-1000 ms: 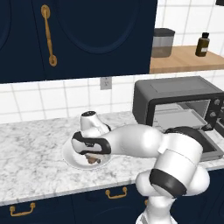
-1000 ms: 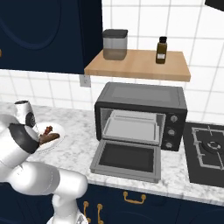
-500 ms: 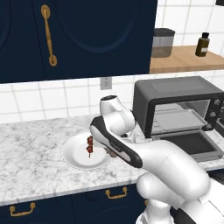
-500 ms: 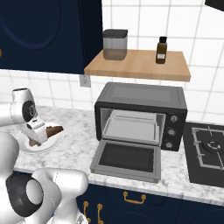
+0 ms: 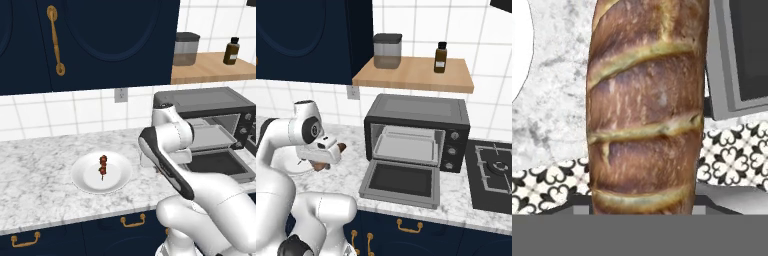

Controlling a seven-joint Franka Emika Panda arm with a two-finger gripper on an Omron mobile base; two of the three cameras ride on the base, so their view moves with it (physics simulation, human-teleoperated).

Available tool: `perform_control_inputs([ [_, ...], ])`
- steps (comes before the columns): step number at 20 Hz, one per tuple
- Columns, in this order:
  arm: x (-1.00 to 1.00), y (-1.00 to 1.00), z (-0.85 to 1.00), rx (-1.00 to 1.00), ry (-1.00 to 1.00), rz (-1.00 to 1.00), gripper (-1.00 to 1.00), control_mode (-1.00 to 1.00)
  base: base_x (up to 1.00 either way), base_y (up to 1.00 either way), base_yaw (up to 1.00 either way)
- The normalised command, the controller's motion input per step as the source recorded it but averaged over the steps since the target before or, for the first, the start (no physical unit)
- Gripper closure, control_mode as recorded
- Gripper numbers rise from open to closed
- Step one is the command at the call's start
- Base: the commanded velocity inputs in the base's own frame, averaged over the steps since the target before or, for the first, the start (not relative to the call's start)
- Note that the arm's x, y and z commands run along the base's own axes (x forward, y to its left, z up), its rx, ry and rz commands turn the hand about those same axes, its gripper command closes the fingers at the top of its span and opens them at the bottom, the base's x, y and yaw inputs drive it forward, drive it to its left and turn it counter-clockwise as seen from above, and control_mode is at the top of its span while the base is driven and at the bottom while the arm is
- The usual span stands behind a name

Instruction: Pick up the kebab skewer and baguette bread, and place them inside the toaster oven. Close the toaster oven door and start by setting the timer.

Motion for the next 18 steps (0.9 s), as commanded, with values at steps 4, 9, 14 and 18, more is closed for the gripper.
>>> perform_control_inputs([
  [4, -0.06, -1.0, 0.14, 0.03, 0.0, 0.2, 1.0, -1.0, 0.0, 0.0, 0.0],
  [9, 0.0, -0.97, 0.12, 0.17, 0.0, -0.04, 1.0, -1.0, 0.0, 0.0, 0.0],
  [14, 0.15, -0.91, 0.37, 0.2, -0.01, -0.08, 1.0, -1.0, 0.0, 0.0, 0.0],
  [18, 0.35, -0.35, 0.27, 0.11, -0.01, 0.08, 1.0, -1.0, 0.0, 0.0, 0.0],
])
